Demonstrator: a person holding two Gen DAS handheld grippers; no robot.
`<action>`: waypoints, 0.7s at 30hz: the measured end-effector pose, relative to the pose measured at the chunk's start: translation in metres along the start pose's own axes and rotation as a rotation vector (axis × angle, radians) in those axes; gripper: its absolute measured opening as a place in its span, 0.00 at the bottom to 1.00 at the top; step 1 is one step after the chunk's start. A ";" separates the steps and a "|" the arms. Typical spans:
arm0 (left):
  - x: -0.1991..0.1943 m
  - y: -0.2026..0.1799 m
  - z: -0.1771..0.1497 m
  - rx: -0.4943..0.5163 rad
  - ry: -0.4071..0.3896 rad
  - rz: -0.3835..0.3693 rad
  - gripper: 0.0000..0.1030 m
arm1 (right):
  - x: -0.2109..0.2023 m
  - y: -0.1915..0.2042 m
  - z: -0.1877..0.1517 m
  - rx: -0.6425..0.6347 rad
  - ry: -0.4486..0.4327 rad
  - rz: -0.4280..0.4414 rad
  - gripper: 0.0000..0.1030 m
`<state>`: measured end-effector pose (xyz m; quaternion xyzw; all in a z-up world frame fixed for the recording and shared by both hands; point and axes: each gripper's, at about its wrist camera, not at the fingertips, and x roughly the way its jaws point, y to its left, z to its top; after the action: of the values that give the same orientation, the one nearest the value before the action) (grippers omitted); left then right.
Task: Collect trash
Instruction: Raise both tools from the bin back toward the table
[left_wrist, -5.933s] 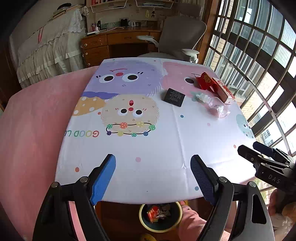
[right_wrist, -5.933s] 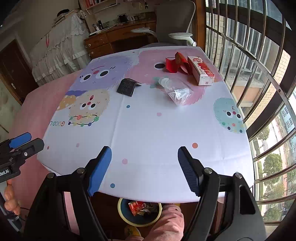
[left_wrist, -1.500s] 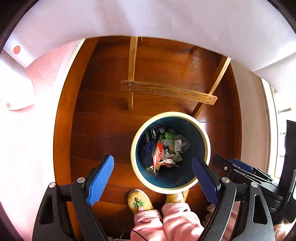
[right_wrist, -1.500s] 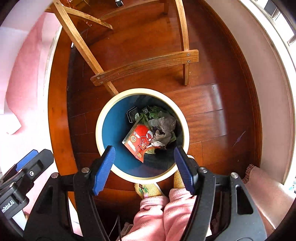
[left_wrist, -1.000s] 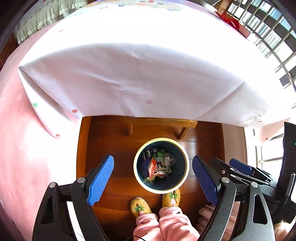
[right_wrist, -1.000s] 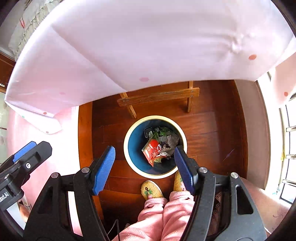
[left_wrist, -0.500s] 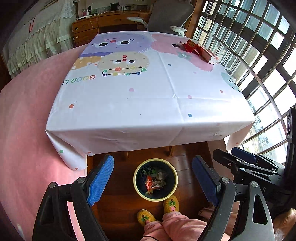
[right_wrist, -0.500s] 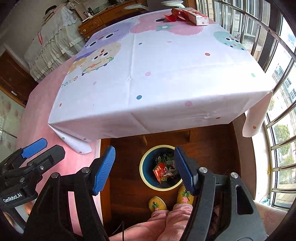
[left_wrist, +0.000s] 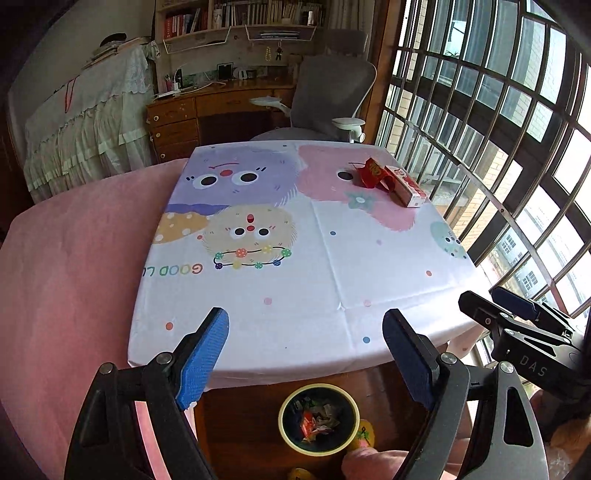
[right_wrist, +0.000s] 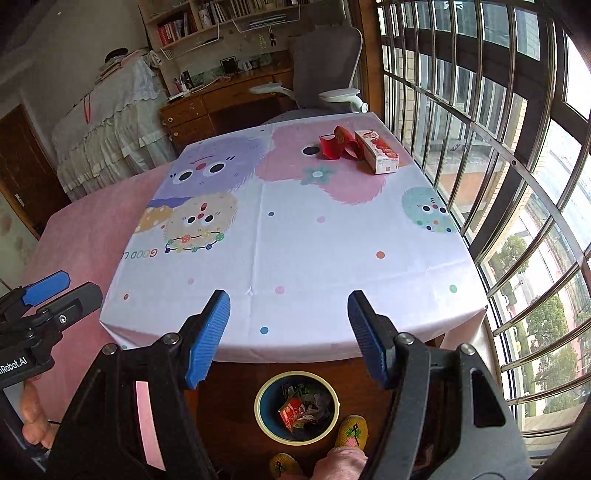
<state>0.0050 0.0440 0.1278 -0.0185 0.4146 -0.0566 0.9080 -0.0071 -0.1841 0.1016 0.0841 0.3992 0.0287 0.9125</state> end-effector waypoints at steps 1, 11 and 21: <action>0.002 -0.002 0.009 -0.002 -0.001 -0.007 0.84 | 0.002 -0.003 0.010 0.005 -0.011 -0.002 0.62; 0.085 -0.047 0.110 0.006 -0.007 0.007 0.84 | 0.080 -0.083 0.110 0.027 -0.018 -0.008 0.55; 0.243 -0.129 0.227 -0.036 0.140 -0.007 0.84 | 0.231 -0.175 0.218 -0.038 0.126 -0.007 0.54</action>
<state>0.3229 -0.1162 0.1049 -0.0324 0.4780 -0.0537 0.8761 0.3070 -0.3573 0.0490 0.0632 0.4556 0.0384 0.8871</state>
